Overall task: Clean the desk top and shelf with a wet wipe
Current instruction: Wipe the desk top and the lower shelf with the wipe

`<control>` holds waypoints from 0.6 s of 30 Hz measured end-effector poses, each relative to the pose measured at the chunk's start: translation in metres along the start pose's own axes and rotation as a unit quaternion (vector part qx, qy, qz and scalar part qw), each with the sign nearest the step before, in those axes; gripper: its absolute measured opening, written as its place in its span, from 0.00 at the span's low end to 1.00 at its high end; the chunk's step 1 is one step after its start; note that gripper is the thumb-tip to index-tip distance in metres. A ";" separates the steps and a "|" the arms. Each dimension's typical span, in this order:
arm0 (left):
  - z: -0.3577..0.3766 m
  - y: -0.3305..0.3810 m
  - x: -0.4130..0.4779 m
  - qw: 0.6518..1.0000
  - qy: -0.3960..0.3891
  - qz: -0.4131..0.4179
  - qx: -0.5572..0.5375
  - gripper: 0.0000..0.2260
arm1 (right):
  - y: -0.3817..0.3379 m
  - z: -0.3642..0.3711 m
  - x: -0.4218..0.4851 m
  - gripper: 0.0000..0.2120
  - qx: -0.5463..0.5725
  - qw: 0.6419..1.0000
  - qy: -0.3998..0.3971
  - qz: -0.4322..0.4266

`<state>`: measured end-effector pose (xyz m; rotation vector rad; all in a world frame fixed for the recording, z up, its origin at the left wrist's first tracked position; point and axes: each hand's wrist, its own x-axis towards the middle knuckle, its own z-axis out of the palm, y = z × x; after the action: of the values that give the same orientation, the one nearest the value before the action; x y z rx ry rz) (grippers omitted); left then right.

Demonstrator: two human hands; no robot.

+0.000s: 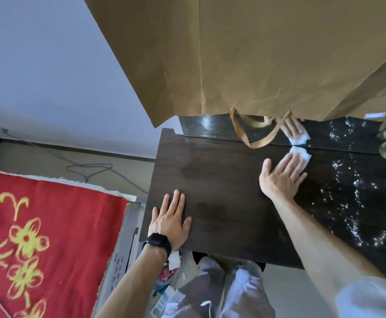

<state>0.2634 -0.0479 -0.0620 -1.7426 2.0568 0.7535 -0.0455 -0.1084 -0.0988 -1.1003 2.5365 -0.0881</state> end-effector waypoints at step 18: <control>0.017 0.110 0.019 0.999 0.028 0.016 0.003 0.31 | 0.075 -0.033 0.058 0.38 0.016 0.999 0.024 0.023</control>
<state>0.1504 -0.0412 -0.0673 -1.7514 2.1258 0.7140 -0.1458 -0.1006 -0.1016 -1.0384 2.5918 -0.1435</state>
